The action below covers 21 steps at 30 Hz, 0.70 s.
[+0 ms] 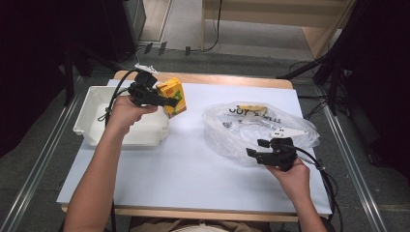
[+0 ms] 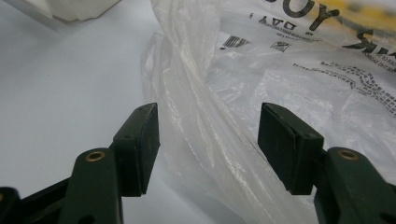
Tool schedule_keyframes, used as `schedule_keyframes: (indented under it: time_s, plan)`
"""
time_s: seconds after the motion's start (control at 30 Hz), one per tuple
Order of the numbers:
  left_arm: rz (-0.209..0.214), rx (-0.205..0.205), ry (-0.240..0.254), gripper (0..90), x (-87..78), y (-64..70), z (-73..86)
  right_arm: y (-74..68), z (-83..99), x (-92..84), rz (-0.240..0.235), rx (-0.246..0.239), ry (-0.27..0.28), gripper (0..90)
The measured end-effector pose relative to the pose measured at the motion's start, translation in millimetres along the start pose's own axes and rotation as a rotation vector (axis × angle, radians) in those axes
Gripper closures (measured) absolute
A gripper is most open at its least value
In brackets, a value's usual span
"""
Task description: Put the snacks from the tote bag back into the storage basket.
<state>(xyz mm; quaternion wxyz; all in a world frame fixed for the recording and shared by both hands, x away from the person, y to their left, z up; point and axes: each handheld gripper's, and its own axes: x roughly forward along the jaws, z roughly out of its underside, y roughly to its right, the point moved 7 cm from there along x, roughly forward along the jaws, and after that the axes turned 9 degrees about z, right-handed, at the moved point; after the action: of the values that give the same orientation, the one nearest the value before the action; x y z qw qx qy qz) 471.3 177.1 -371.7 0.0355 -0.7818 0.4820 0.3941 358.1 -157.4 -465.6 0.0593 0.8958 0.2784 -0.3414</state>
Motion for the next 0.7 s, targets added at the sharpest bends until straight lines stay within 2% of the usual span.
schedule_keyframes:
  time_s: [0.2,0.7]
  plan:
    - [0.004,-0.016,0.015,51.3,-4.6,-6.8,3.0,0.5,-0.2,-1.6,0.007,0.003,0.005,40.1]
    - [-0.037,-0.023,0.035,51.2,-17.2,-20.9,5.3,-0.3,2.7,-2.5,0.015,-0.002,-0.006,40.1]
